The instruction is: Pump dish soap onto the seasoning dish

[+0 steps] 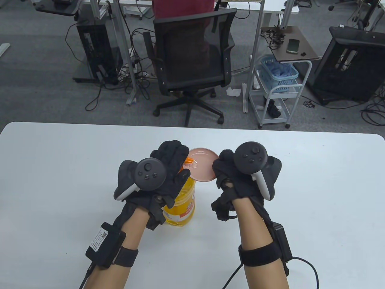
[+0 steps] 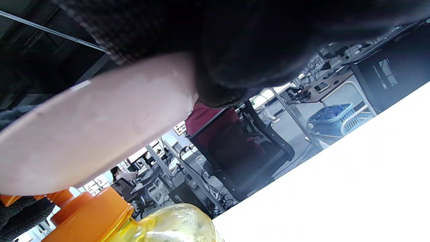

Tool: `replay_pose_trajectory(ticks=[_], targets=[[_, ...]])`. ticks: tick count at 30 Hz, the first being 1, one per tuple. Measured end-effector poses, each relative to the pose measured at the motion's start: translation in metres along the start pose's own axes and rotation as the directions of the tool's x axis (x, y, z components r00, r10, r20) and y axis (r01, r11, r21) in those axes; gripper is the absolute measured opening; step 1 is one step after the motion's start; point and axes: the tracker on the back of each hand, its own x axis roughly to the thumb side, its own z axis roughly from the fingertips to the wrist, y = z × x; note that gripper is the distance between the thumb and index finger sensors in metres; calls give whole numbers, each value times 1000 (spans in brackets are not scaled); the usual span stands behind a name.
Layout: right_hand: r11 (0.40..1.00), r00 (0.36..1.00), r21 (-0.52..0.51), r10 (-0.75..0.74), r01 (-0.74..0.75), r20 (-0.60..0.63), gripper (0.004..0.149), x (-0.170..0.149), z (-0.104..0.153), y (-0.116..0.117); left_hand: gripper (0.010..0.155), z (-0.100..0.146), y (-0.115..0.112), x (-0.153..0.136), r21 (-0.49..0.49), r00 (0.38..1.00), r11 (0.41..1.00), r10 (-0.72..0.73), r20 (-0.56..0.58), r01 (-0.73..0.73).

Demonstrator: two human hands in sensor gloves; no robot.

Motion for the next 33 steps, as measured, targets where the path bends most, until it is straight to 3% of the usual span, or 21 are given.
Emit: replay_pose_trajectory(ticks=[7, 13, 23, 28, 33], targets=[[1000, 1000, -6, 21, -21, -8, 49, 1, 3, -9, 77, 2, 1, -1, -77, 1000, 997, -27, -9, 26], [1000, 1000, -15, 24, -25, -18, 49, 2, 3, -22, 78, 13, 4, -1, -50, 1000, 999, 4, 6, -3], [999, 999, -52, 7, -9, -51, 49, -22, 6, -34, 81, 60, 1, -25, -30, 999, 998, -47, -6, 47], [996, 994, -79, 29, -38, -106, 48, -68, 5, -15, 82, 92, -26, -59, -12, 991, 997, -75, -107, 74], [990, 976, -55, 121, -133, -182, 48, -125, 3, 36, 82, 105, -69, -94, -102, 968, 989, -127, -217, 106]])
